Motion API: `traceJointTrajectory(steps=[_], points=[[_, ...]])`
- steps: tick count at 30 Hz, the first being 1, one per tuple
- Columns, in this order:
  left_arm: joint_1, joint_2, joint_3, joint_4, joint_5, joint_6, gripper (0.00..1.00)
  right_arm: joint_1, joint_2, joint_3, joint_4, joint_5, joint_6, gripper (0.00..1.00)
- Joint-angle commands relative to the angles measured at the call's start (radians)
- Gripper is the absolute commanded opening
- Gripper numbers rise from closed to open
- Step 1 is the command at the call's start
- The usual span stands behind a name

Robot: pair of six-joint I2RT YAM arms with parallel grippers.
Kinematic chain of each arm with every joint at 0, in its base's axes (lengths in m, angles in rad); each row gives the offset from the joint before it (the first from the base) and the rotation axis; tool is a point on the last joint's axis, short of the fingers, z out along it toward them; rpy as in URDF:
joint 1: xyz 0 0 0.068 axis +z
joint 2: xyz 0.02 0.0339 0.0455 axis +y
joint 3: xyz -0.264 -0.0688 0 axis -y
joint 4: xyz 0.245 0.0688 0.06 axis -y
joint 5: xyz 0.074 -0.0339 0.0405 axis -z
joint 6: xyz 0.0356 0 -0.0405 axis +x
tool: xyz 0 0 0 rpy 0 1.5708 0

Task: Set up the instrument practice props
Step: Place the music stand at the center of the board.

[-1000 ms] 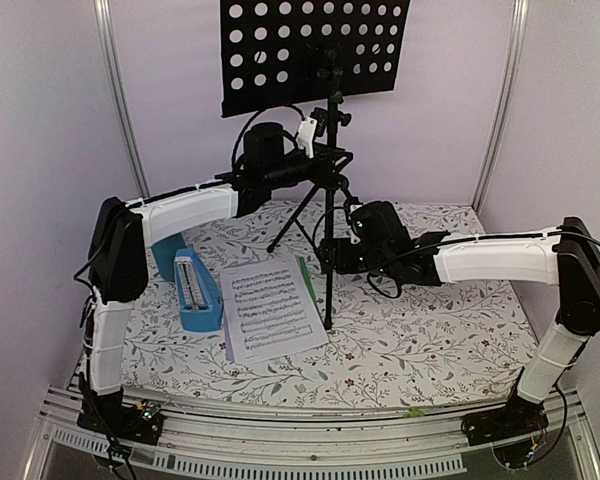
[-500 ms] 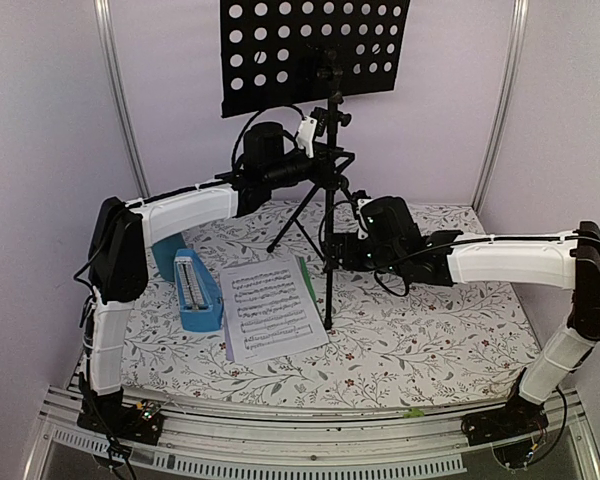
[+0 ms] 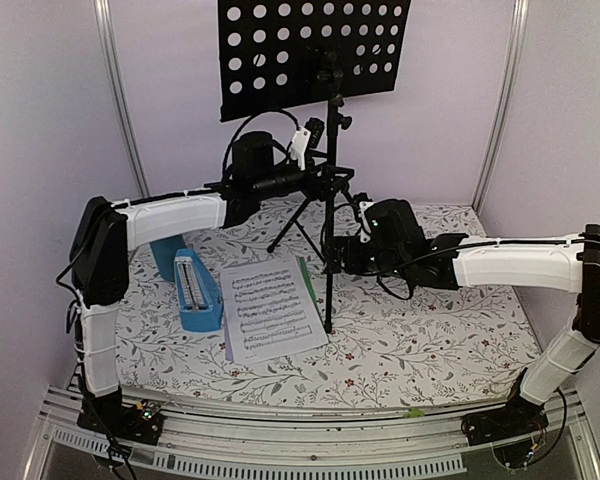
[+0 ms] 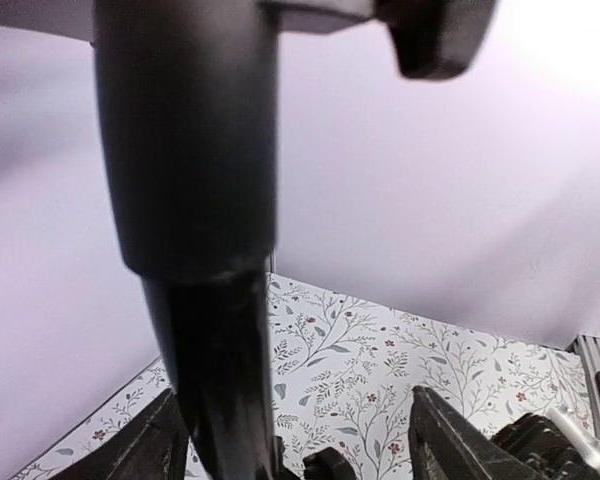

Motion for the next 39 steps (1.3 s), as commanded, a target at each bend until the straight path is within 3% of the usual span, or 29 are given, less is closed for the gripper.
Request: traceJointTrajectory(steps=[1, 4, 6, 13, 15, 20, 39], points=[[-0.002, -0.078, -0.064, 0.106, 0.054, 0.019, 0.78, 0.009, -0.009, -0.015, 0.011, -0.019, 0.0, 0.99], [0.007, -0.097, -0.109, 0.155, 0.059, 0.004, 0.81, 0.011, -0.005, -0.012, -0.002, -0.027, 0.0, 0.99], [0.012, -0.104, -0.135, 0.175, 0.06, -0.006, 0.88, 0.018, -0.003, -0.012, -0.005, -0.029, 0.004, 0.99], [0.032, -0.167, -0.247, 0.275, 0.06, -0.046, 0.91, 0.05, 0.018, -0.013, -0.026, -0.016, 0.028, 0.99], [0.034, -0.176, -0.265, 0.293, 0.056, -0.057, 0.99, 0.051, 0.025, -0.012, -0.038, -0.005, 0.041, 0.99], [0.034, -0.188, -0.294, 0.316, 0.0, -0.095, 0.99, 0.048, 0.039, -0.018, -0.085, 0.062, 0.06, 0.99], [0.034, -0.216, -0.344, 0.274, 0.018, -0.072, 0.99, -0.018, 0.012, -0.101, -0.099, 0.017, 0.075, 0.99]])
